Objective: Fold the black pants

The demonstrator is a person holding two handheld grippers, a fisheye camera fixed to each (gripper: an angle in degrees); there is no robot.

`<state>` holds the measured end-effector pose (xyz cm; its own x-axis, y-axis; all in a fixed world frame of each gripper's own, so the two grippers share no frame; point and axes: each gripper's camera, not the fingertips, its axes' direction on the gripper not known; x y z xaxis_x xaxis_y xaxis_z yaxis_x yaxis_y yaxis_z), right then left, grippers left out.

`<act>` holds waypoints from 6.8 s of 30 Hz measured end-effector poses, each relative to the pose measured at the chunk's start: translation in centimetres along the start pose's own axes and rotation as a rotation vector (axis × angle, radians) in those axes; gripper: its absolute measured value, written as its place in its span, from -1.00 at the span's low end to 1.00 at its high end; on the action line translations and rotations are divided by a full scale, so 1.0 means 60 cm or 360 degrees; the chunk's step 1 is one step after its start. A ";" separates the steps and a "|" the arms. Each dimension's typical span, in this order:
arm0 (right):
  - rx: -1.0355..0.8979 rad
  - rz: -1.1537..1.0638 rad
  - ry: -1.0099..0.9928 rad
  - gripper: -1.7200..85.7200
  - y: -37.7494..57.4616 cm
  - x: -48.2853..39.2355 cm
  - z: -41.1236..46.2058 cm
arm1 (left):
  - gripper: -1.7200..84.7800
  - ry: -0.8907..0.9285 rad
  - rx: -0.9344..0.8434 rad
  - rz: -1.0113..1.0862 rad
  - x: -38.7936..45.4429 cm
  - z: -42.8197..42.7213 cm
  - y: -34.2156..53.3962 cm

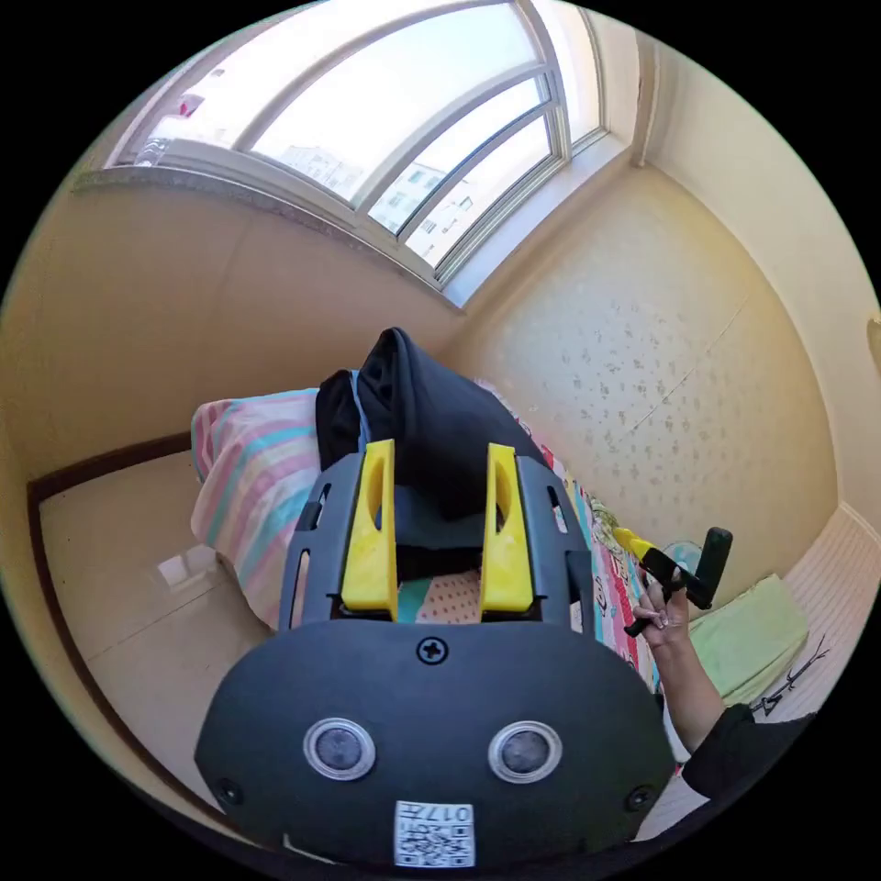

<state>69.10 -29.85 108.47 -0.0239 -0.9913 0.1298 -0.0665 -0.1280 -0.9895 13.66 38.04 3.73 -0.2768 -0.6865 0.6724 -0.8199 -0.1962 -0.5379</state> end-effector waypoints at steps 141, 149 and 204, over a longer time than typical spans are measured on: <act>0.0292 0.1617 0.1218 -0.72 0.765 -0.212 -0.617 | -0.73 0.0311 -0.1339 0.0498 0.390 0.185 0.770; 0.0293 0.1691 0.1043 -0.65 0.783 -0.196 -0.695 | -0.97 0.0654 -0.1641 0.0548 0.453 0.111 0.680; 0.0463 0.1839 0.0420 -0.61 0.453 0.536 -0.721 | -0.86 0.1264 -0.2023 0.0230 0.412 0.208 0.661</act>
<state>23.35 -63.80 88.44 -0.1254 -0.4937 -0.8605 0.3533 0.7883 -0.5038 -19.45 4.55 -7.35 -0.2413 -0.0176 0.9703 -0.5234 0.8443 -0.1149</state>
